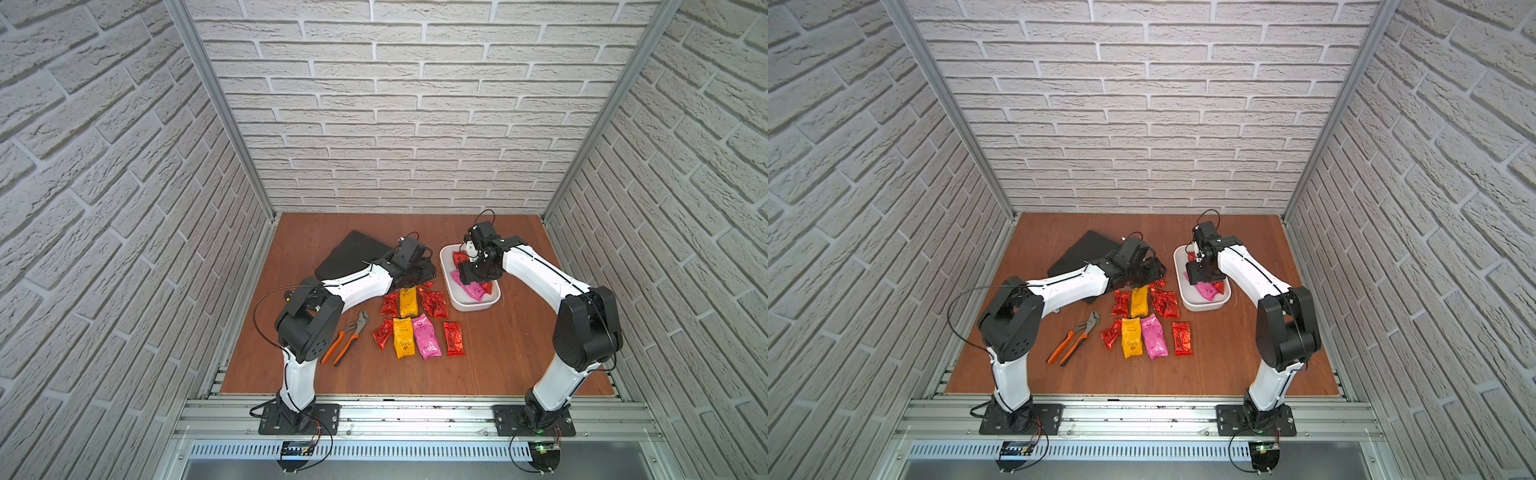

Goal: Take the tea bags out of the storage box
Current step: Place the tea bag at the center of the board, then pick up the tea bag from the storage box.

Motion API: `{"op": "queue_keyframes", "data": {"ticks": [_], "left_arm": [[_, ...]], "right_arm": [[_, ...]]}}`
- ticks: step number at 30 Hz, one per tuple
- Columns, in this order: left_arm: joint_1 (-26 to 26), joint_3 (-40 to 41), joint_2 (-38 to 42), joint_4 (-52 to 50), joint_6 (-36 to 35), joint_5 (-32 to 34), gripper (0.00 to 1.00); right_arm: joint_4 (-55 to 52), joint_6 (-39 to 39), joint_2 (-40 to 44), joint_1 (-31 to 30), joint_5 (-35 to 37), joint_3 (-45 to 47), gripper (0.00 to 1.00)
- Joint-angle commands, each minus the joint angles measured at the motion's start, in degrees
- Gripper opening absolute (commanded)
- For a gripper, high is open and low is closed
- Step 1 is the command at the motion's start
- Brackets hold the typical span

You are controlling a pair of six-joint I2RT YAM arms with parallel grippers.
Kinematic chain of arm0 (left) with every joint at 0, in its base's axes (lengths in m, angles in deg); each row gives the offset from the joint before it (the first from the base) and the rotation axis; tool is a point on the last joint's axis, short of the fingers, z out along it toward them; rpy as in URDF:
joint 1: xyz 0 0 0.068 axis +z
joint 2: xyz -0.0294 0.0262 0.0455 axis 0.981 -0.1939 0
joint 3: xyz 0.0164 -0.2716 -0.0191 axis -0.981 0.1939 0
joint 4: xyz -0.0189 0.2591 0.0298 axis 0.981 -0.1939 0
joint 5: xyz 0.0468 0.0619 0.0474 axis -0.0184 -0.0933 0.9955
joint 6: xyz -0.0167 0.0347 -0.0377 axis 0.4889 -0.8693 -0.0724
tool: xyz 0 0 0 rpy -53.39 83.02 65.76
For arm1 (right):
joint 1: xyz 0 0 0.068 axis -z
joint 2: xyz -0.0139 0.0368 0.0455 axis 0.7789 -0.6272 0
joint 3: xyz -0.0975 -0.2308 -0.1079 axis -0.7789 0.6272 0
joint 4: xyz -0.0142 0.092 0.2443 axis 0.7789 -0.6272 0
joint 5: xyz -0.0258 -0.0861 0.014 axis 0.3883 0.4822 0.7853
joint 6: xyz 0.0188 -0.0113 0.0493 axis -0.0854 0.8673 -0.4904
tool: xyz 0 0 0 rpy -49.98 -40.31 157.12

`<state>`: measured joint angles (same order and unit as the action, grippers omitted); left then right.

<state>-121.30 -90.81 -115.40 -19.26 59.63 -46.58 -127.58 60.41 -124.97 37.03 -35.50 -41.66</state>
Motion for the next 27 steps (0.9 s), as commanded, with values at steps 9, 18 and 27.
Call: {"op": "queue_keyframes", "data": {"ticks": [9, 18, 27], "left_arm": [[-0.25, 0.43, 0.34, 2.82, 0.88, -3.61, 0.60], [0.78, 4.24, 3.08, 4.80, 1.96, -1.74, 0.60], [1.15, 6.79, 6.03, 5.78, 1.83, 0.17, 0.60]], "right_arm": [[1.54, 3.76, -7.36, -0.21, 3.35, -2.82, 0.72], [2.11, 3.21, -12.10, -0.28, 5.32, -4.70, 0.52], [1.76, 2.37, -9.51, -0.31, 3.06, -3.95, 0.05]]}}
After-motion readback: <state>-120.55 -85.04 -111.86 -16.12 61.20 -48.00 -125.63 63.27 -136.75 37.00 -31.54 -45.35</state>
